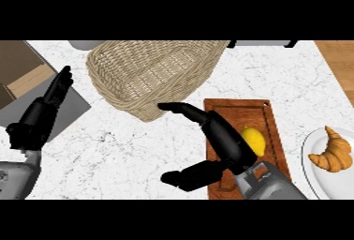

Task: Pick the lemon from the cutting board and place it in the basket

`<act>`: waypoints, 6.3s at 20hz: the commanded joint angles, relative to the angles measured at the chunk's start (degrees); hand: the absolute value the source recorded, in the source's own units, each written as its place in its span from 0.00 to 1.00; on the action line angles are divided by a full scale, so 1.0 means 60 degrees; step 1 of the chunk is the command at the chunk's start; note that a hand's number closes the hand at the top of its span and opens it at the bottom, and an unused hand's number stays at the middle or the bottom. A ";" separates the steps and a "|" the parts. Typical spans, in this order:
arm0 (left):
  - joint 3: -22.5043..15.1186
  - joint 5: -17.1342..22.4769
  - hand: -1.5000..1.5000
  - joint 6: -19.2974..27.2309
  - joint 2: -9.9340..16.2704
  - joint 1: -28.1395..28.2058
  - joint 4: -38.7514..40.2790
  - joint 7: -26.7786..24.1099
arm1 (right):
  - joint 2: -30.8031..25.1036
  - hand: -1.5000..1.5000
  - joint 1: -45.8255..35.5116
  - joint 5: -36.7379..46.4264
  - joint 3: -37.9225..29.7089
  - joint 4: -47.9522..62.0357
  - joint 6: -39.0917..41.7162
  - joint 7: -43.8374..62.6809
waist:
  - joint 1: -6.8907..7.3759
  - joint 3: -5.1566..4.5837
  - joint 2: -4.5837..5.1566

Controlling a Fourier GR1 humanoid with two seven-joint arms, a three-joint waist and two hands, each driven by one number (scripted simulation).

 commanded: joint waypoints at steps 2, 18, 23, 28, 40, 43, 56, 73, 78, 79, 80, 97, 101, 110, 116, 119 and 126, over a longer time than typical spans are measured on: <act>0.0062 0.0007 0.50 -0.0080 0.0107 0.0149 -0.0133 -0.0017 | -0.2023 0.00 -0.2044 0.1720 -0.0333 -0.0182 0.1002 0.2399 | 0.0047 -0.0047 -0.0077; 0.0429 0.0106 0.50 -0.0456 0.0275 -0.0222 -0.0214 0.0316 | -0.4353 0.00 -0.5707 -0.2919 -0.0153 0.1005 0.9604 0.5722 | 0.0172 0.0010 0.0106; 0.0109 -0.0350 0.50 -0.0044 -0.0358 -0.0019 -0.0560 0.0473 | -0.4157 0.00 -0.5384 -0.2376 -0.0024 0.1568 0.9838 0.5595 | 0.0163 0.0022 0.0134; 0.0175 -0.0540 0.50 -0.0186 -0.0402 0.0265 -0.0968 0.0551 | -0.3549 0.00 -0.5094 -0.1594 0.0101 0.1835 1.0023 0.5419 | 0.0199 0.0024 0.0135; 0.0685 -0.0632 0.50 -0.0670 -0.0531 -0.0020 -0.0328 0.0308 | -0.3204 0.00 -0.3096 0.2032 0.1212 0.2204 0.9701 0.3252 | 0.0204 0.0033 0.0175; 0.0794 -0.0695 0.50 -0.0905 -0.0532 -0.0163 -0.0558 0.0569 | -0.3380 0.00 -0.3110 0.2677 0.0666 0.2682 1.0022 0.2353 | 0.0213 0.0032 0.0165; 0.1208 -0.1064 0.50 -0.1360 -0.0925 -0.0125 -0.0539 0.0537 | -0.3397 0.00 -0.1678 0.5425 0.0153 0.2472 0.9210 0.0122 | 0.0138 0.0028 0.0147; 0.1569 -0.1532 0.50 -0.1633 -0.1581 0.0418 -0.1360 0.0776 | -0.2722 0.00 -0.0632 0.7684 -0.0700 0.3432 0.8840 -0.1615 | 0.0153 0.0028 0.0141; 0.1372 -0.2164 0.50 -0.1192 -0.2019 -0.0388 -0.0496 0.0831 | -0.2003 0.00 -0.0928 0.8179 -0.0976 0.4186 0.8809 -0.1409 | 0.0160 0.0029 0.0156; 0.1961 -0.1527 0.50 -0.1943 -0.1466 0.0000 -0.0830 0.0735 | -0.2463 0.00 -0.0484 0.8351 -0.0989 0.3762 0.8696 -0.1855 | 0.0157 0.0028 0.0144; 0.2060 -0.1622 0.50 -0.1957 -0.1429 0.0170 -0.0548 0.0126 | -0.2531 0.00 -0.0810 0.8314 -0.1225 0.3770 0.8898 -0.2119 | 0.0158 0.0027 0.0146; 0.2033 -0.2011 0.50 -0.2064 -0.1881 0.0223 -0.0900 0.0467 | -0.1864 1.00 -0.0138 1.0008 -0.1132 0.4711 0.7328 -0.3600 | 0.0130 0.0026 0.0137; 0.1986 -0.2209 0.50 -0.1790 -0.1932 0.0147 -0.0832 0.0639 | -0.0749 1.00 0.0346 1.0066 -0.2581 0.5230 0.6213 -0.0611 | -0.0128 0.0026 0.0094; 0.2487 -0.1968 0.50 -0.1830 -0.1683 0.0625 -0.0876 0.0528 | 0.0385 1.00 0.1530 1.0959 -0.5389 0.3396 0.3220 0.5368 | -0.0657 -0.0010 -0.0099; 0.2234 -0.1980 0.50 -0.1981 -0.1778 0.0579 -0.1011 0.0474 | 0.1467 1.00 0.1118 1.2384 -0.4799 0.0404 0.1261 0.7155 | -0.0275 0.0008 -0.0028; 0.2232 -0.1950 0.50 -0.2016 -0.1773 0.0490 -0.0985 0.0621 | 0.1790 1.00 0.0350 1.2346 -0.4374 -0.1129 0.0607 0.7140 | -0.0172 0.0017 -0.0047; 0.1915 -0.2028 0.50 -0.2030 -0.1993 0.0206 -0.1421 0.0950 | 0.1818 1.00 -0.2508 1.2958 -0.3556 -0.2336 0.2402 0.8394 | 0.0165 0.0019 0.0092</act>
